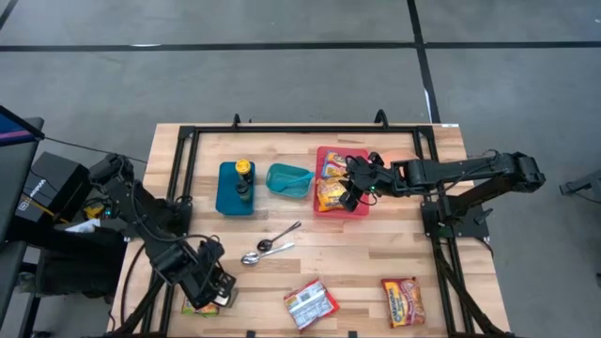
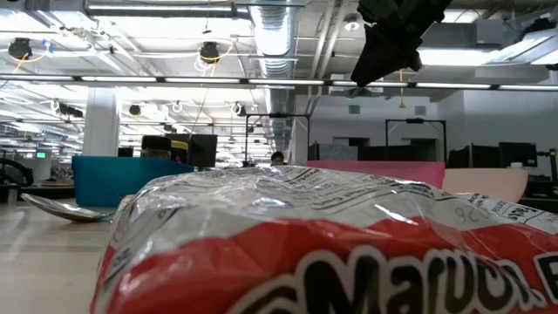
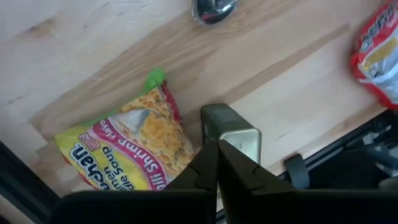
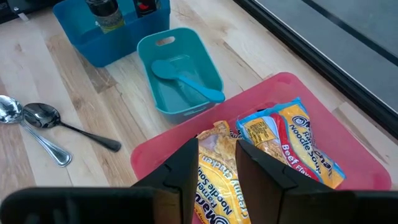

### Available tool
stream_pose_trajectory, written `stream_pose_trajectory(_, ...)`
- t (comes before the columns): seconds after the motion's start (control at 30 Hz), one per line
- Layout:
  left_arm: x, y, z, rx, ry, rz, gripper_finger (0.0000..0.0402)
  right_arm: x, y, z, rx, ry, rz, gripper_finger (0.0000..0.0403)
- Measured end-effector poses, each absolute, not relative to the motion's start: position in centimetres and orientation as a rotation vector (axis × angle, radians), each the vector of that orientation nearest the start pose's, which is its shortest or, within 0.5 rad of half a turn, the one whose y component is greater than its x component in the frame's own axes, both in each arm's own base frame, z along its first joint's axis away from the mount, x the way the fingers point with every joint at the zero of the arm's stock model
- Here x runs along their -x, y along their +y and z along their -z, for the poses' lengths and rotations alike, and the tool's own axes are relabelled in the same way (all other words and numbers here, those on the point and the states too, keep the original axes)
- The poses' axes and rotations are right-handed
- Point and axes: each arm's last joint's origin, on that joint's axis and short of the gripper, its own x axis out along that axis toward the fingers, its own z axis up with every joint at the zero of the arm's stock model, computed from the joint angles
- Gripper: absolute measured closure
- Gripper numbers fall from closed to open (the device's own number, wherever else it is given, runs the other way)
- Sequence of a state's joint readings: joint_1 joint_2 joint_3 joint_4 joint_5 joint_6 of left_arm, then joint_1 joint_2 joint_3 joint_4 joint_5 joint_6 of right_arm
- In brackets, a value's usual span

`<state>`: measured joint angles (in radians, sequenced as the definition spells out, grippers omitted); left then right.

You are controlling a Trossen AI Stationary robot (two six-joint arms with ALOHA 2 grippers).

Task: Pick & Place Food Item
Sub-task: Put the black seasoning can into the blue bin

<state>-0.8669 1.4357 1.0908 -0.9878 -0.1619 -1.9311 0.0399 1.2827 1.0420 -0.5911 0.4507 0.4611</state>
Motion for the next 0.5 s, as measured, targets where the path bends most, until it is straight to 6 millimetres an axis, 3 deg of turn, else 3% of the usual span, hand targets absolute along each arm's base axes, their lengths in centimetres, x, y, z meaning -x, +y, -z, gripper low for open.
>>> stream_pose_trajectory(0.33,-17.05,-19.39,-24.5,0.965,1.206,-0.635,0.0398,-26.07,-0.22,-28.71,-0.229,0.702,0.563,0.0301)
stream_pose_trajectory(0.5,-17.16,-19.53,-24.54,0.947,1.212,-0.593,0.0365,-26.07,-0.22,-28.71,-0.229,0.702,0.563,0.0301)
